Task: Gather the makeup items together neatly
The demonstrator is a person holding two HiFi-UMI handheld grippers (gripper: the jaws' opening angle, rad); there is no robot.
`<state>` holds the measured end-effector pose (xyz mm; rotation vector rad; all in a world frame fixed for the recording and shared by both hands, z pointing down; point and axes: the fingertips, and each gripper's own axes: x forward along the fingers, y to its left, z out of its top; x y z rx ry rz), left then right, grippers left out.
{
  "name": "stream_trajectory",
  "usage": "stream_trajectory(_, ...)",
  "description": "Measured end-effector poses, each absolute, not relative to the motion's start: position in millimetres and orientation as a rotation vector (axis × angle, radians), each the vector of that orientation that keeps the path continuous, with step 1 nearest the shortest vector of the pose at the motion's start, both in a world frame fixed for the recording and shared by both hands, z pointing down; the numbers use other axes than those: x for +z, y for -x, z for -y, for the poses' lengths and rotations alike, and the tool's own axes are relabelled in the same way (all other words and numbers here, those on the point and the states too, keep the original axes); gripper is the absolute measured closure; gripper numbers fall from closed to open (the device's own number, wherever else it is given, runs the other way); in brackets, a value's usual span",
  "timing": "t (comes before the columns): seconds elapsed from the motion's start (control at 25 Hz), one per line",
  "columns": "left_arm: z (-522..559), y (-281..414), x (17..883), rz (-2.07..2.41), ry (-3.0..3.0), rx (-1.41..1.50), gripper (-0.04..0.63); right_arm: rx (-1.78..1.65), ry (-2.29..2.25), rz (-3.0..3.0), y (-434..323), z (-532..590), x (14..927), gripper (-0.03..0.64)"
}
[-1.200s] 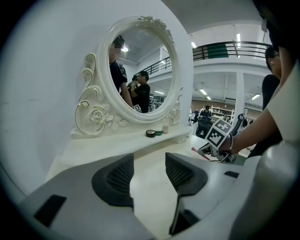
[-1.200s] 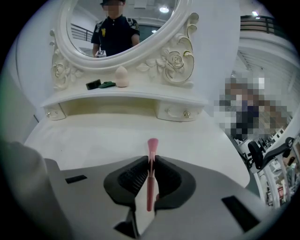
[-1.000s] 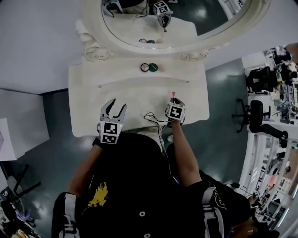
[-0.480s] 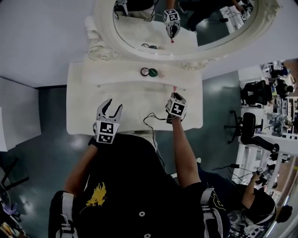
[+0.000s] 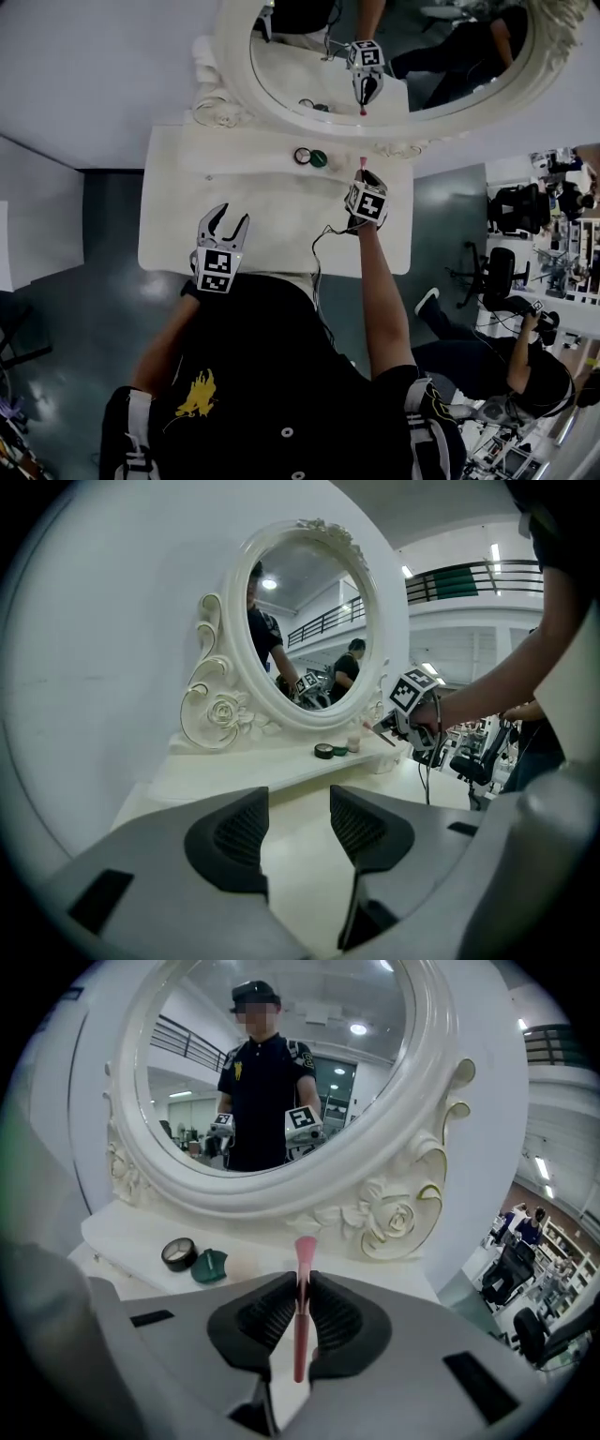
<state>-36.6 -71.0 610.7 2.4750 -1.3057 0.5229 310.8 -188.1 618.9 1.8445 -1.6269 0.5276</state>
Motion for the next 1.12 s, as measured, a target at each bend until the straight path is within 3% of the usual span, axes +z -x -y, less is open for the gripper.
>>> stream_trajectory(1.12,87.9,48.9,619.5,1.325,-2.408,0.532,0.379,0.609,-1.781,1.644,-288.9,227.3,639.4,0.558)
